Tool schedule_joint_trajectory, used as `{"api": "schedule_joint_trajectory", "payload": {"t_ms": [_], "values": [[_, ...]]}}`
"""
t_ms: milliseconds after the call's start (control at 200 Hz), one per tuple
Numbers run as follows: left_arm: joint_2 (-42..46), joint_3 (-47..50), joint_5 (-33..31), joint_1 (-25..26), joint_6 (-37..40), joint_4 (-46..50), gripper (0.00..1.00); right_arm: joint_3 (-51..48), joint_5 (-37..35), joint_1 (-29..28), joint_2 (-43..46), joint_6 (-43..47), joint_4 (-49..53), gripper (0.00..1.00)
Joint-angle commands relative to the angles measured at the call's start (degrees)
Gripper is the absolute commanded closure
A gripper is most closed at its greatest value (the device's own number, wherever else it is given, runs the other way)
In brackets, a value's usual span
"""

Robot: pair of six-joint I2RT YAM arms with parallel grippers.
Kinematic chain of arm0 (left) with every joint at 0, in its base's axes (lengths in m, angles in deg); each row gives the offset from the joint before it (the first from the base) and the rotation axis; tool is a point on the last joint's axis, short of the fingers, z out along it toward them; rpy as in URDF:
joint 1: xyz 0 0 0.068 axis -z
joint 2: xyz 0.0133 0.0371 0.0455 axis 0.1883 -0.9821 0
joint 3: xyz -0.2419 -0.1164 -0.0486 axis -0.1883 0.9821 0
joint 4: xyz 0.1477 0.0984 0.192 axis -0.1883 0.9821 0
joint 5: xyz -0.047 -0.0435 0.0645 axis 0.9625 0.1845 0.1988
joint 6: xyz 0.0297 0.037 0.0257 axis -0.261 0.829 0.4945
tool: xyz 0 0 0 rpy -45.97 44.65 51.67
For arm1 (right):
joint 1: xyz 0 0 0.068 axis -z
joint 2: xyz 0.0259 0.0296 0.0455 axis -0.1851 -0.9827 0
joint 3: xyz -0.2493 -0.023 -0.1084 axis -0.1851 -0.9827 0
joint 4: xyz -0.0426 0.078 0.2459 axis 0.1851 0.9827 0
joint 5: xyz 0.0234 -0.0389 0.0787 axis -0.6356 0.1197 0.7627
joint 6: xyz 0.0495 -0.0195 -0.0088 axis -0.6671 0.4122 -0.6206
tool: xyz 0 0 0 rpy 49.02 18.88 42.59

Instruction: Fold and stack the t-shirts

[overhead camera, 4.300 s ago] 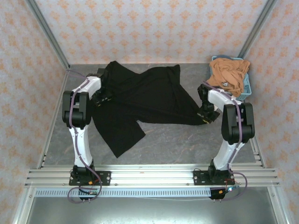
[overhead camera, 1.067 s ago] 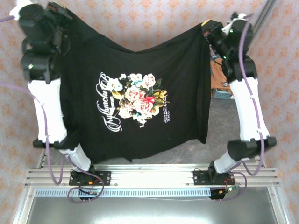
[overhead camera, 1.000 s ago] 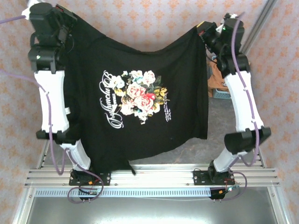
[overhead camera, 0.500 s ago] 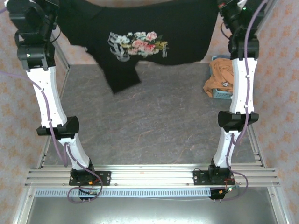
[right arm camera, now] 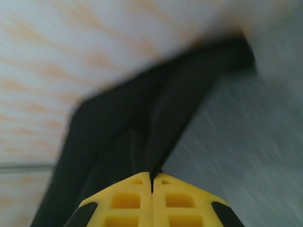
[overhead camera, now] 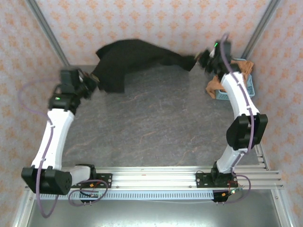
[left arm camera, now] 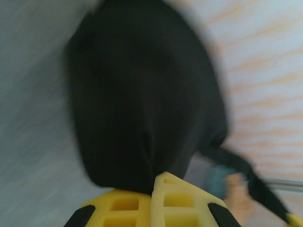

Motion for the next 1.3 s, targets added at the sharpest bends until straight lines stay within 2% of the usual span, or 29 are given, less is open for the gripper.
{"api": "schedule_joint_trajectory", "payload": {"t_ms": [0, 130, 345, 555, 681, 871, 1066, 1296], "values": [[2.37, 12.1, -1.91, 3.18, -2.47, 3.76, 1.0, -17.46, -6.5, -3.61, 8.23, -2.03, -4.4, 1.0], [-0.48, 22.53, -1.16, 6.18, -3.25, 5.36, 1.0, -30.29, -11.01, -6.84, 11.26, -4.77, -2.77, 1.0], [-10.09, 24.26, 1.04, 9.4, -2.78, 9.46, 1.0, -35.25, -21.42, -7.45, 14.54, -12.06, 19.28, 1.0], [-12.91, 21.79, -1.07, 10.9, -3.3, 14.09, 1.0, -43.6, -18.96, -7.91, 22.98, -18.35, 25.96, 1.0], [-8.74, 22.65, -5.72, 11.19, -4.89, 20.09, 1.0, -46.57, -20.83, -7.93, 25.52, -19.81, 29.12, 1.0], [3.36, 29.09, -10.58, 11.19, -10.35, 28.45, 1.0, -50.07, -20.0, -7.95, 26.54, -20.95, 30.71, 1.0], [13.34, 36.65, -8.29, 11.19, -15.03, 29.09, 1.0, -52.42, -22.04, -7.91, 26.47, -21.62, 31.18, 1.0], [15.62, 37.87, -8.33, 11.19, -15.0, 30.43, 1.0, -51.71, -25.21, -7.74, 26.27, -21.72, 33.71, 1.0]]}}
